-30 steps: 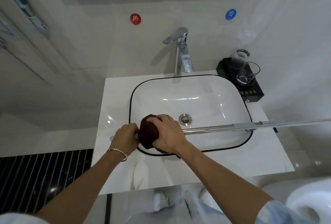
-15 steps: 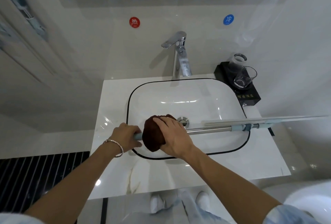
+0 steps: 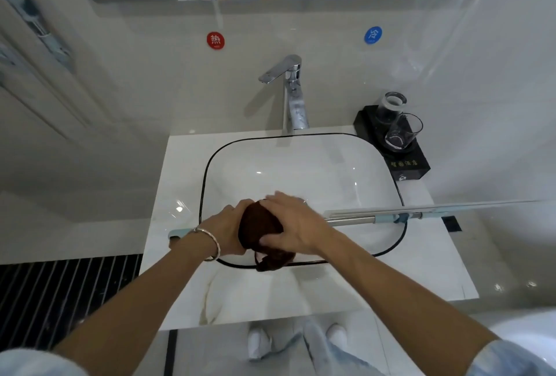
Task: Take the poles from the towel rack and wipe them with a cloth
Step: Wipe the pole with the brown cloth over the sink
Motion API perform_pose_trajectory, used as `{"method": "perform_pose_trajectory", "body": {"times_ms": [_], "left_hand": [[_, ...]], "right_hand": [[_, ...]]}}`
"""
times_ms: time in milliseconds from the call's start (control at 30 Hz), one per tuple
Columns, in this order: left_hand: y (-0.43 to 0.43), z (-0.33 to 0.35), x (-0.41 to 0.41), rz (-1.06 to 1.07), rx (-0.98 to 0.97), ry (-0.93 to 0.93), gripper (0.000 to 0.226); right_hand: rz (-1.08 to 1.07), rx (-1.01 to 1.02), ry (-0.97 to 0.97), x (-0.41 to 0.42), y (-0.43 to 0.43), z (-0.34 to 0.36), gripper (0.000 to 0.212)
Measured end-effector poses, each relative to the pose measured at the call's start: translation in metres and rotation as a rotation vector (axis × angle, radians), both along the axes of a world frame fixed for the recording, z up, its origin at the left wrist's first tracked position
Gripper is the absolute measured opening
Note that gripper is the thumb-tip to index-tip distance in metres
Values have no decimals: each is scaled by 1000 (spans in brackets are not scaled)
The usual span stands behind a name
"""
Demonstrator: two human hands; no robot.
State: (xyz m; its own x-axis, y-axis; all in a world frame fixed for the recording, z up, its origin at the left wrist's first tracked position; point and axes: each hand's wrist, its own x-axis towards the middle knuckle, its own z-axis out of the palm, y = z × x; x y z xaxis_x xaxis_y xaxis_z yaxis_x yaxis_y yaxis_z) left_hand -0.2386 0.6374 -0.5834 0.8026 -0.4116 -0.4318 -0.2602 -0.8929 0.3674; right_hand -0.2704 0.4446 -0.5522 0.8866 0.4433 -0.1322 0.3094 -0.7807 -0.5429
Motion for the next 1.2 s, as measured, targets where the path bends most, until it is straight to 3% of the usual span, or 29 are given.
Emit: {"method": "perform_pose_trajectory", "body": {"times_ms": [100,200,400,567,700,800,967,1100,1200], "left_hand": [[-2,1,-3,36,-26,-11,74],[-3,1,-1,55,10,11,75],[-14,9,4,109,114,55,74],[-15,14,-3,158,84,26,77],[-20,18,-3,166,61,17,77],[-22,18,-1,170,69,21,80],[-23,16,-2,145,90,-16,79],[-24,13,-2,137,52,-21,78],[-25,15,-4,157,62,-13,77]], "right_hand": [[-153,-218,-89,9,-41,18,43],[-225,-457,20,9,-72,14,37],[-191,-474,21,-2,-77,2,28],[-190,-491,-111,1,-80,16,21],[-330,-335,-351,11,-101,53,28],[-506,-396,-619,26,-129,91,25],[-725,-576,-571,37,-183,127,29],[-690,-556,-606,33,-166,131,29],[-449,-375,-603,19,-114,118,32]]}}
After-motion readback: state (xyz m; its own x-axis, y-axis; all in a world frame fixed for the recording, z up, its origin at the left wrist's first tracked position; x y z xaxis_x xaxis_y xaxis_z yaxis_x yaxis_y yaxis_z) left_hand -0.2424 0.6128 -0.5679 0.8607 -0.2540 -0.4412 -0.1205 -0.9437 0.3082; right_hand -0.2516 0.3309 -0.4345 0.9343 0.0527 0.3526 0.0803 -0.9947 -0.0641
